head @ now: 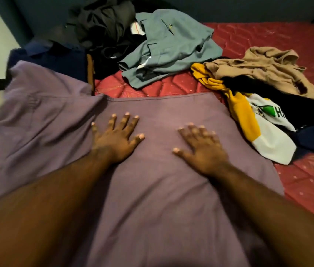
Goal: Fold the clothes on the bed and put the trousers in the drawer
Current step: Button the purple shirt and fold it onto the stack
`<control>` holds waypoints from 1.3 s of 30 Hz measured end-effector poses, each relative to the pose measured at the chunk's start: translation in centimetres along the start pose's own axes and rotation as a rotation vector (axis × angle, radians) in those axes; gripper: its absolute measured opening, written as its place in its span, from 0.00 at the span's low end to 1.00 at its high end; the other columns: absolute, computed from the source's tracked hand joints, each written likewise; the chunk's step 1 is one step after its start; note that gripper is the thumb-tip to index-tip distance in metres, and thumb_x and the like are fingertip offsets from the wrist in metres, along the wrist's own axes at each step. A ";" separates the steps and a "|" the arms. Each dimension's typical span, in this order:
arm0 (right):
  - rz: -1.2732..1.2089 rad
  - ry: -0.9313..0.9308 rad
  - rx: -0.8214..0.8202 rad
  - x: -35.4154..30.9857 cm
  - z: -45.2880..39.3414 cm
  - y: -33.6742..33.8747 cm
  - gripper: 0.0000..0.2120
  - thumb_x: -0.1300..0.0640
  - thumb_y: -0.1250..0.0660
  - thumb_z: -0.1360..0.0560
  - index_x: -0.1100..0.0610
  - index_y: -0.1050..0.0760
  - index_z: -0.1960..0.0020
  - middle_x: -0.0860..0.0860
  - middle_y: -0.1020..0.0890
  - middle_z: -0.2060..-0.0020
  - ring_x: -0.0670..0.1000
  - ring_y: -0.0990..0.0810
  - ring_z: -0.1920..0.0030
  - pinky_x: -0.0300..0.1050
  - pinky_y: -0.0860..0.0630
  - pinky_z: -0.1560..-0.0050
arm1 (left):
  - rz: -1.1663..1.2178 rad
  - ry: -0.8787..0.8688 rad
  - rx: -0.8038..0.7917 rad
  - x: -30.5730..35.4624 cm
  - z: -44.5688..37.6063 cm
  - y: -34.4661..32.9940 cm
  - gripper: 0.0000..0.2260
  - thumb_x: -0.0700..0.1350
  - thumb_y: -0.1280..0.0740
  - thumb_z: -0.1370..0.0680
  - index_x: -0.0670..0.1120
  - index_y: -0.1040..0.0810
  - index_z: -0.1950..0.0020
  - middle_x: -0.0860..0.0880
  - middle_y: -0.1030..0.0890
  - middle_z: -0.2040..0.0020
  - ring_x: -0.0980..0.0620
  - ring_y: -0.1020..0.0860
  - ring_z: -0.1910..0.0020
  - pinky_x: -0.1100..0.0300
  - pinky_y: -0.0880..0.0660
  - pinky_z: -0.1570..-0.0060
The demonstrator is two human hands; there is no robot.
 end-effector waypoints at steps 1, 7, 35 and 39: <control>-0.009 -0.121 -0.048 3.4 1.2 1.1 0.40 0.22 0.59 0.31 0.37 0.58 0.23 0.44 0.53 0.21 0.54 0.53 0.22 0.59 0.56 0.24 | -0.030 -0.010 -0.019 -2.0 3.0 -0.2 0.33 0.75 0.62 0.27 0.67 0.62 0.24 0.60 0.60 0.21 0.50 0.59 0.21 0.29 0.59 0.31; 0.044 -0.234 -0.134 2.5 11.1 2.2 0.46 0.21 0.62 0.32 0.45 0.57 0.21 0.55 0.55 0.21 0.62 0.55 0.23 0.66 0.56 0.26 | -0.058 -0.029 -0.043 -4.6 14.6 0.5 0.42 0.78 0.68 0.34 0.63 0.61 0.22 0.57 0.64 0.21 0.45 0.60 0.21 0.29 0.63 0.32; -0.503 -0.757 -0.608 10.4 24.7 6.9 0.23 0.57 0.34 0.22 0.63 0.33 0.29 0.59 0.28 0.33 0.59 0.27 0.36 0.50 0.32 0.33 | -0.007 -0.033 0.029 1.3 34.0 -6.5 0.37 0.77 0.74 0.36 0.69 0.69 0.27 0.58 0.62 0.21 0.50 0.59 0.21 0.31 0.58 0.30; -0.057 -0.641 -0.515 10.8 24.0 7.7 0.25 0.53 0.35 0.21 0.60 0.35 0.27 0.58 0.33 0.28 0.59 0.32 0.29 0.52 0.35 0.30 | -0.020 -0.009 -0.021 1.4 34.6 -6.1 0.41 0.79 0.73 0.38 0.69 0.65 0.26 0.58 0.59 0.20 0.50 0.58 0.21 0.31 0.58 0.30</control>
Point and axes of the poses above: each hand's wrist, its own z-axis away from the middle knuckle, its own y-axis out of the back of the hand, x = y × z, the point moved 2 cm from there along -z, towards the middle knuckle
